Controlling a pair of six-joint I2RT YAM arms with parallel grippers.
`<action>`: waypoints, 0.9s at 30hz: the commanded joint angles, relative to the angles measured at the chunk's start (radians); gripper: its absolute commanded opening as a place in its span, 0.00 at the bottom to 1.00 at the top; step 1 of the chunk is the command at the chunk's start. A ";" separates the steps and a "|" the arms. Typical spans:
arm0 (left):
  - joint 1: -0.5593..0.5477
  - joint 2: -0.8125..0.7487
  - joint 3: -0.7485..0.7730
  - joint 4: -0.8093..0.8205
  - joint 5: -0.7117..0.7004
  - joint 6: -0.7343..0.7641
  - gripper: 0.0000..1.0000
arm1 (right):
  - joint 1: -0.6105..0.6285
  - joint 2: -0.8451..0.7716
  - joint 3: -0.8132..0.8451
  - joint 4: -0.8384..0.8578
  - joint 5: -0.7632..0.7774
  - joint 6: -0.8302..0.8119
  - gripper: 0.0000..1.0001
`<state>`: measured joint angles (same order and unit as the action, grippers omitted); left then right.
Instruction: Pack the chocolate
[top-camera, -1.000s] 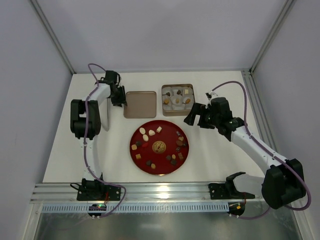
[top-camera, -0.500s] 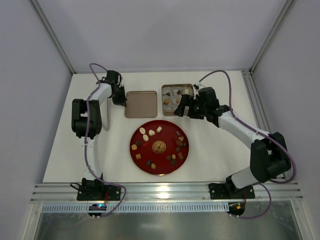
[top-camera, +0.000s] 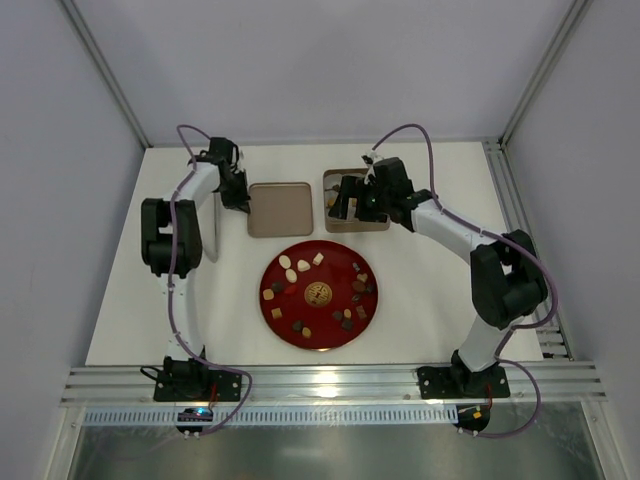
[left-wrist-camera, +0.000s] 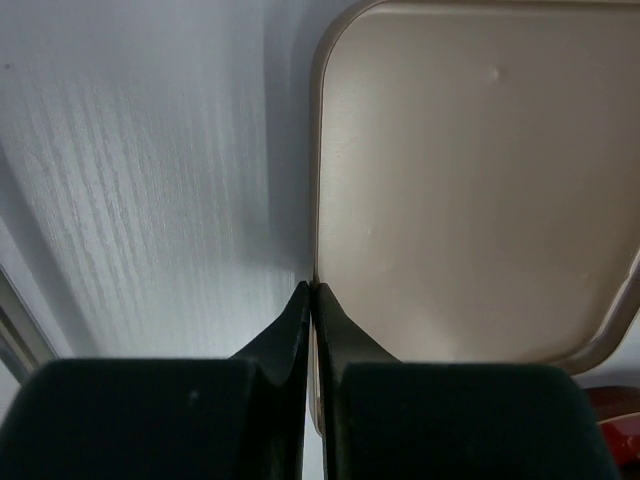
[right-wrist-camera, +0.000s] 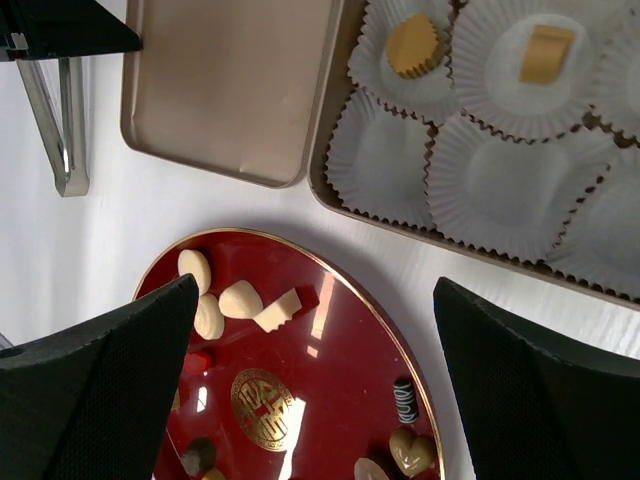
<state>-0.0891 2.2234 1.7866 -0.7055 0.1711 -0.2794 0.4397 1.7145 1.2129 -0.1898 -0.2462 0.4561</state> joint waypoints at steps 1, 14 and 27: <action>0.023 -0.073 0.053 -0.064 0.039 0.013 0.00 | 0.024 0.042 0.092 0.023 -0.022 -0.025 1.00; 0.081 -0.176 -0.018 -0.091 0.160 -0.014 0.00 | 0.093 0.191 0.283 -0.030 -0.024 -0.040 1.00; 0.123 -0.234 -0.058 -0.081 0.222 -0.027 0.00 | 0.117 0.312 0.442 -0.091 -0.025 -0.036 1.00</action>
<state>0.0166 2.0727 1.7302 -0.7975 0.3355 -0.2901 0.5461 2.0140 1.5852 -0.2718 -0.2699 0.4347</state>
